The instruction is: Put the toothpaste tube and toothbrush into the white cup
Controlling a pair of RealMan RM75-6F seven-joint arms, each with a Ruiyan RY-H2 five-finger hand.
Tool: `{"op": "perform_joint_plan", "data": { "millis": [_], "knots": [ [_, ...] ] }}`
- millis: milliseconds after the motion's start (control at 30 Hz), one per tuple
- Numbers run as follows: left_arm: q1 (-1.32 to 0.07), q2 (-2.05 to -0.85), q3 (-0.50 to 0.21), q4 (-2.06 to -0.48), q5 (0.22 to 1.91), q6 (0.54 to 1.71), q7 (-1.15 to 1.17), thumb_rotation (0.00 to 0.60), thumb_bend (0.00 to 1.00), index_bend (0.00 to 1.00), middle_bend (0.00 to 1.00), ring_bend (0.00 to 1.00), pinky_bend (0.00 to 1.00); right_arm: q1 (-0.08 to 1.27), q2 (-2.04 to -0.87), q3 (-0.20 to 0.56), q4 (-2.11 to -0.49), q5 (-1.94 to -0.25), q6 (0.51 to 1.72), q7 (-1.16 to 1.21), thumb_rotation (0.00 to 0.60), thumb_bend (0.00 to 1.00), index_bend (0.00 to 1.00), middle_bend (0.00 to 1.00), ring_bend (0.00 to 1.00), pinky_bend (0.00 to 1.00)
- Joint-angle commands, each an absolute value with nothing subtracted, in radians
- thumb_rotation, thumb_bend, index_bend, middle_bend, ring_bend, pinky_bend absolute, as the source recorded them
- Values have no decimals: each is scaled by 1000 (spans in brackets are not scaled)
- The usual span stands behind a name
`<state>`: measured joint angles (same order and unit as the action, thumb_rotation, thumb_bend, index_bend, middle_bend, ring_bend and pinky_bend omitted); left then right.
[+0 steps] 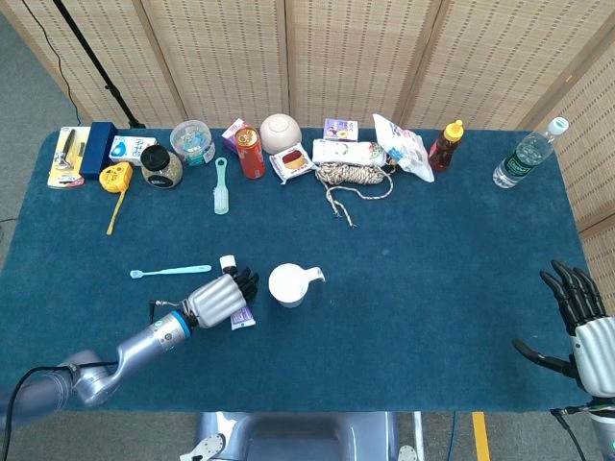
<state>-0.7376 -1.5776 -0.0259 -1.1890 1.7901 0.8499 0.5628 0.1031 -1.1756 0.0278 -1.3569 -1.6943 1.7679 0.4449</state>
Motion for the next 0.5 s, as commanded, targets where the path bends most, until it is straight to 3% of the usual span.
{"op": "perform_joint_plan", "data": {
  "millis": [33,233,500],
  "knots": [
    [-735,-1586,-8,-1165,1795,870,543,600,358,435,330,316,470,102,-1176,29,-1359,-1698,1771,444,600,0,0,0,0,0],
    [-729,-1589,16,-1121,1815,946,478,600,390,527,412,380,496,100,-1177,31,-1359,-1703,1772,444,600,0,0,0,0,0],
    [-720,-1570,20,-1102,1816,1029,405,600,394,553,436,404,515,99,-1178,32,-1362,-1709,1770,439,600,0,0,0,0,0]
  ]
}}
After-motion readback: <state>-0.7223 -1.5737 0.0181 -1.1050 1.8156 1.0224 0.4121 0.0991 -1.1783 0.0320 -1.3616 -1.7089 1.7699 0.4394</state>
